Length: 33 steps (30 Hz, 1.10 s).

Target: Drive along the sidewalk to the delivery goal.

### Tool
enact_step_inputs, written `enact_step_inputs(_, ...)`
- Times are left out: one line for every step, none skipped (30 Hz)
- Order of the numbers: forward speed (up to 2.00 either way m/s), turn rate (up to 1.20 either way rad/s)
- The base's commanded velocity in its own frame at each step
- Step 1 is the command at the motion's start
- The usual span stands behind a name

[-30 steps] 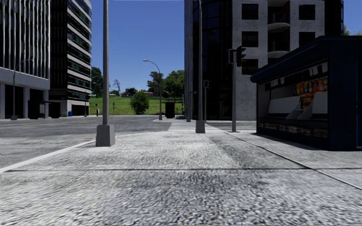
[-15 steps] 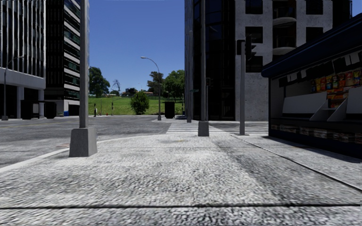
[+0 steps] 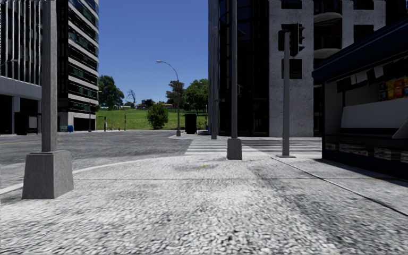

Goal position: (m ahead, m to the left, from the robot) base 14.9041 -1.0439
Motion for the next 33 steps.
enact_step_inputs(2.00, 0.00)
enact_step_inputs(2.00, 0.00)
enact_step_inputs(2.00, 0.00)
enact_step_inputs(2.00, 0.00)
enact_step_inputs(2.00, 0.00)
enact_step_inputs(2.00, 0.00)
enact_step_inputs(2.00, 0.00)
enact_step_inputs(2.00, 0.00)
enact_step_inputs(2.00, 0.00)
enact_step_inputs(2.00, 0.00)
enact_step_inputs(2.00, 0.00)
enact_step_inputs(2.00, 0.00)
enact_step_inputs(2.00, 0.00)
enact_step_inputs(2.00, 0.00)
enact_step_inputs(2.00, 0.00)
enact_step_inputs(2.00, 0.00)
enact_step_inputs(2.00, 0.00)
enact_step_inputs(2.00, 0.00)
enact_step_inputs(2.00, 0.00)
enact_step_inputs(2.00, 0.00)
enact_step_inputs(2.00, 0.00)
enact_step_inputs(2.00, 0.00)
enact_step_inputs(2.00, 0.00)
enact_step_inputs(2.00, 0.00)
enact_step_inputs(2.00, 0.00)
enact_step_inputs(2.00, 0.00)
enact_step_inputs(2.00, 0.00)
enact_step_inputs(2.00, 0.00)
enact_step_inputs(2.00, 0.00)
enact_step_inputs(2.00, 0.00)
enact_step_inputs(2.00, 0.00)
enact_step_inputs(2.00, 0.00)
enact_step_inputs(2.00, 0.00)
